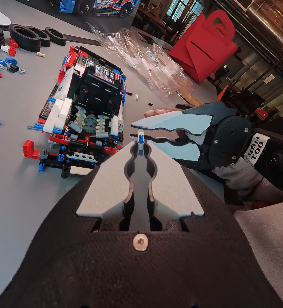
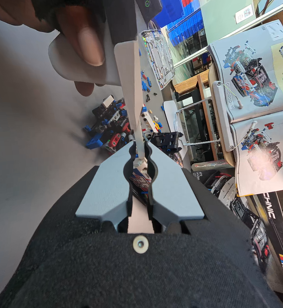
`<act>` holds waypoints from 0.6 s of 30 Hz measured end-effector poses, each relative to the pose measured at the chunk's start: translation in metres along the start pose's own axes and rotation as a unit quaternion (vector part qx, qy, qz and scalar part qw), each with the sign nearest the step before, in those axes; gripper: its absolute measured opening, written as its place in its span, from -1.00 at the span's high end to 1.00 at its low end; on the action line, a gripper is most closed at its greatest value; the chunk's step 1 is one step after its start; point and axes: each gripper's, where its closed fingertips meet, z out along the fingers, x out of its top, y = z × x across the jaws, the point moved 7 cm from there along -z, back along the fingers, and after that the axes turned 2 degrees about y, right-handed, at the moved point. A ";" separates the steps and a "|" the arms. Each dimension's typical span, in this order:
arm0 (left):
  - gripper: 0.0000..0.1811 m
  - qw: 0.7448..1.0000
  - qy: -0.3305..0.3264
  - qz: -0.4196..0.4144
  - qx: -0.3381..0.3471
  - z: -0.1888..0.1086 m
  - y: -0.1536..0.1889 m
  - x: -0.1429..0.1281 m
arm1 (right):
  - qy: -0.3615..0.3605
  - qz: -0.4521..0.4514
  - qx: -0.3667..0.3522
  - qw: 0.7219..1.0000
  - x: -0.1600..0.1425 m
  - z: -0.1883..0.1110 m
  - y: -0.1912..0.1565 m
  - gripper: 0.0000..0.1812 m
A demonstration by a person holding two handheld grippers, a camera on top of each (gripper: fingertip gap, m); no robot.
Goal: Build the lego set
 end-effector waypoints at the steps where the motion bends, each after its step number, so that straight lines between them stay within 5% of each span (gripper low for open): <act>1: 0.94 1.000 0.001 -0.006 -0.004 0.000 0.000 0.000 | 0.004 0.008 0.003 1.000 0.000 -0.001 0.000 0.90; 8: 0.94 0.999 0.015 -0.032 -0.025 -0.005 -0.002 0.001 | 0.047 0.048 0.005 0.998 0.004 -0.005 0.007 0.59; 11: 0.94 0.995 0.042 -0.057 -0.066 -0.012 -0.001 0.005 | 0.128 0.148 0.051 0.979 0.005 -0.015 0.014 0.48; 18: 0.95 0.970 0.109 -0.107 -0.192 -0.030 0.007 0.012 | 0.291 0.441 0.177 0.830 -0.013 -0.042 0.044 0.60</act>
